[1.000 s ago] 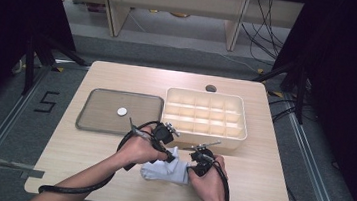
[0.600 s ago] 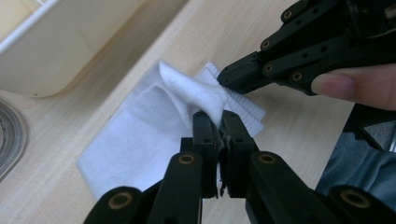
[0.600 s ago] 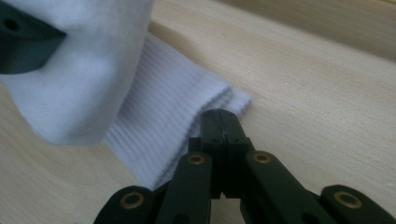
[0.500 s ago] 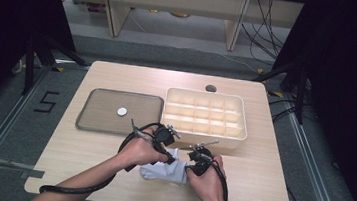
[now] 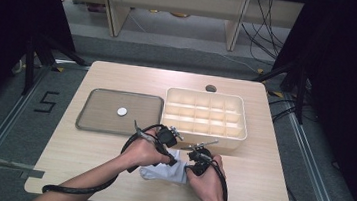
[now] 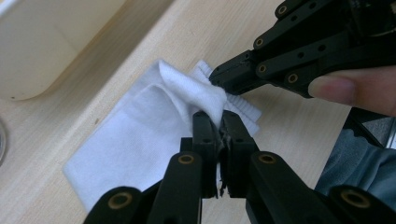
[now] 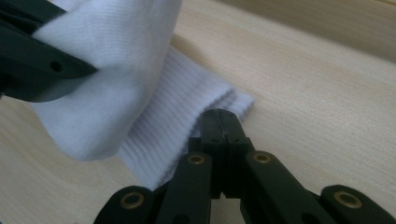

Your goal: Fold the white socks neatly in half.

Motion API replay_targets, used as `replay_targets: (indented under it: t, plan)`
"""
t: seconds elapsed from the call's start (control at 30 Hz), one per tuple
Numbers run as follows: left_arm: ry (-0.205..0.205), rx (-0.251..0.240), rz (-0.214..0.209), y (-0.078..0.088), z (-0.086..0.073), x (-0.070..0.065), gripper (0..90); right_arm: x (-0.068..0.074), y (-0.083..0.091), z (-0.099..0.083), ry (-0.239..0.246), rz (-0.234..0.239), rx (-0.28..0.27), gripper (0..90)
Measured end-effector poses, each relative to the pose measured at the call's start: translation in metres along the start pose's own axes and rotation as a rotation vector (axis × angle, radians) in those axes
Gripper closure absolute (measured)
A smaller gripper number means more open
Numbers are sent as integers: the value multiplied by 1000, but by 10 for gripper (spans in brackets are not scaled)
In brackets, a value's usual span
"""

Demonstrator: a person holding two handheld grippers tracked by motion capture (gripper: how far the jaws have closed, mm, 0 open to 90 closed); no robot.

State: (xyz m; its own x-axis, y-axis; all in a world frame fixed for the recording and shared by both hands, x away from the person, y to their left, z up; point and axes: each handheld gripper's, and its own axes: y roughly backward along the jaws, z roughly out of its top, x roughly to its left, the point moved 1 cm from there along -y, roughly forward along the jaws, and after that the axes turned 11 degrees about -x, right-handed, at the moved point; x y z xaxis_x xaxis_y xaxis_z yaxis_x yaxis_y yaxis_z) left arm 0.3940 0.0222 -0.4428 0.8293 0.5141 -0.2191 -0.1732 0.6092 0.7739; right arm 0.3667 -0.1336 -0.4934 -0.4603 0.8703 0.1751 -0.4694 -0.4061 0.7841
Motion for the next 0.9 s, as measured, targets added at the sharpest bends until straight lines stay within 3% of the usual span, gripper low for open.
replay_targets:
  t: [0.7,0.9]
  plan:
    - [6,29,11,-11,-3,3,850,1,0,-1,-4,4,0,900]
    - [24,23,19,-16,-4,4,832,0,1,-1,-9,-4,5,900]
